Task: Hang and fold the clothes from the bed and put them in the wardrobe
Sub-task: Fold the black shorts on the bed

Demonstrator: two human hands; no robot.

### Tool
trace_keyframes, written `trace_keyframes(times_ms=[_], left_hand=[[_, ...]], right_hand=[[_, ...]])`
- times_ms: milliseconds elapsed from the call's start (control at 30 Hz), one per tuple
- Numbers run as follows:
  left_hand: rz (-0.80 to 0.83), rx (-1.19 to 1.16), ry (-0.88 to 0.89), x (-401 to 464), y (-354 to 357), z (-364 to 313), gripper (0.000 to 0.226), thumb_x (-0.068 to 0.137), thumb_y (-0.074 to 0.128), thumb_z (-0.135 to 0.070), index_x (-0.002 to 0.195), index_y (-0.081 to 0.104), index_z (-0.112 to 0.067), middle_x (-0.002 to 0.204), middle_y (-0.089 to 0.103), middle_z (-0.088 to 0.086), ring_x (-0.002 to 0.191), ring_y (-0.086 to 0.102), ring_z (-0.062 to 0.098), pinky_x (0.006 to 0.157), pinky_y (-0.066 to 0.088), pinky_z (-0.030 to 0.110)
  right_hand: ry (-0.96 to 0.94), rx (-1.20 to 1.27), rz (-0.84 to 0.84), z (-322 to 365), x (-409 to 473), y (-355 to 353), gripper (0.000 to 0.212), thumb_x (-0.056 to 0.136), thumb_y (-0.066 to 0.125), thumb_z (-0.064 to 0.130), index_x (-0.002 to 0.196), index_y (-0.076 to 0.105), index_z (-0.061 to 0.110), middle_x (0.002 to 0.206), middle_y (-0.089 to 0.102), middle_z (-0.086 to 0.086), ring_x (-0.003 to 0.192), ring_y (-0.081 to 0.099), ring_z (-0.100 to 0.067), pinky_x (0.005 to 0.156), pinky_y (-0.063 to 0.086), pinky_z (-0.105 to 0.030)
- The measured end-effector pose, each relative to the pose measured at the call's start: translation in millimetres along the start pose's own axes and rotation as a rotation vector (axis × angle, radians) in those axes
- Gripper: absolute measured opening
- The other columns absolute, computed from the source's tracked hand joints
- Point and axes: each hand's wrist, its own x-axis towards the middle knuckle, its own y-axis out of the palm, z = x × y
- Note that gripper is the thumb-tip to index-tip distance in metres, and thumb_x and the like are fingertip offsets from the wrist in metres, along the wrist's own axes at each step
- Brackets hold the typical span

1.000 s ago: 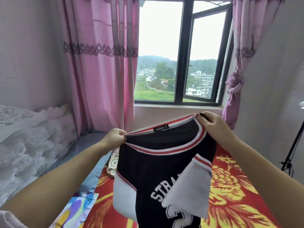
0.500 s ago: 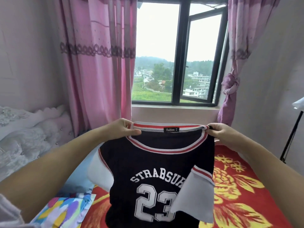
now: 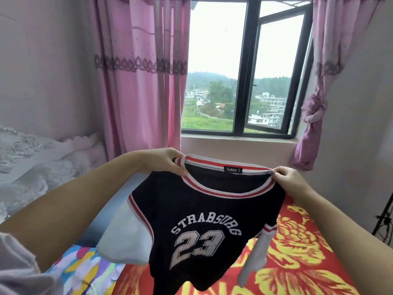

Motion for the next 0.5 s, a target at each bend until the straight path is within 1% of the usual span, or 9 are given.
trace_keyframes(times_ms=[67,100,200,267,300,333,367,433,500], left_hand=[[-0.171,-0.065,0.011,-3,-5,3,0.029,0.093,0.06,-0.026,0.103,0.067,0.0,0.097,0.066,0.014,0.087,0.059,0.017,0.096,0.046,0.043],[-0.244,-0.103,0.029,-4,-7,3,0.03,0.094,0.059,-0.028,0.103,0.067,-0.001,0.099,0.066,0.018,0.087,0.06,0.02,0.097,0.046,0.044],[-0.347,-0.228,0.119,-7,-14,-3,0.031,0.09,0.059,-0.037,0.102,0.071,-0.011,0.102,0.069,0.019,0.091,0.068,0.03,0.089,0.055,0.036],[-0.357,-0.19,0.154,-5,-19,-7,0.039,0.091,0.056,-0.04,0.104,0.068,-0.006,0.1,0.065,0.026,0.09,0.065,0.035,0.087,0.054,0.04],[-0.37,-0.142,0.174,-3,-18,-9,0.036,0.092,0.055,-0.038,0.103,0.069,-0.006,0.099,0.065,0.025,0.089,0.064,0.034,0.089,0.052,0.04],[-0.408,-0.116,0.192,0,-17,-9,0.027,0.094,0.055,-0.034,0.101,0.071,-0.013,0.098,0.067,0.019,0.089,0.064,0.028,0.089,0.052,0.037],[-0.464,-0.116,0.207,3,-15,-9,0.018,0.095,0.056,-0.029,0.097,0.072,-0.022,0.095,0.07,0.011,0.088,0.065,0.02,0.086,0.052,0.029],[-0.548,-0.204,0.221,5,-14,-7,0.019,0.094,0.059,-0.026,0.086,0.074,-0.034,0.086,0.073,-0.001,0.079,0.067,0.007,0.07,0.052,0.013],[-0.544,-0.317,0.173,5,-19,-3,0.014,0.087,0.066,-0.036,0.077,0.077,-0.034,0.08,0.074,-0.003,0.072,0.07,0.007,0.061,0.051,0.012]], right_hand=[[0.063,0.333,0.114,3,-1,-2,0.014,0.095,0.055,0.008,0.102,0.067,0.005,0.088,0.071,-0.01,0.077,0.065,-0.02,0.072,0.054,-0.03],[0.063,0.415,0.18,4,-3,-4,0.016,0.093,0.058,0.01,0.106,0.067,0.007,0.093,0.072,-0.01,0.079,0.068,-0.02,0.073,0.056,-0.028],[0.039,0.356,0.357,0,-8,-3,0.021,0.09,0.06,0.016,0.107,0.068,0.007,0.098,0.073,-0.006,0.087,0.068,-0.016,0.072,0.055,-0.021],[0.061,0.27,0.413,-4,-11,3,0.015,0.094,0.056,0.014,0.101,0.067,0.006,0.09,0.07,-0.005,0.08,0.064,-0.012,0.068,0.051,-0.02],[0.074,0.241,0.407,-5,-12,7,0.013,0.097,0.053,0.013,0.099,0.065,0.006,0.087,0.066,-0.005,0.077,0.061,-0.012,0.067,0.05,-0.021],[0.072,0.216,0.377,-7,-13,11,0.013,0.099,0.05,0.011,0.096,0.062,0.008,0.084,0.062,-0.005,0.074,0.057,-0.013,0.066,0.047,-0.023],[0.052,0.213,0.329,-8,-14,14,0.014,0.1,0.048,0.01,0.094,0.061,0.009,0.082,0.06,-0.005,0.073,0.055,-0.013,0.065,0.045,-0.026],[0.009,0.292,0.239,-5,-16,17,0.016,0.1,0.046,0.008,0.092,0.06,0.009,0.081,0.062,-0.007,0.073,0.056,-0.015,0.066,0.044,-0.028],[-0.017,0.366,0.197,-1,-19,16,0.016,0.1,0.047,0.012,0.094,0.062,0.008,0.083,0.065,-0.009,0.075,0.059,-0.018,0.069,0.047,-0.03]])
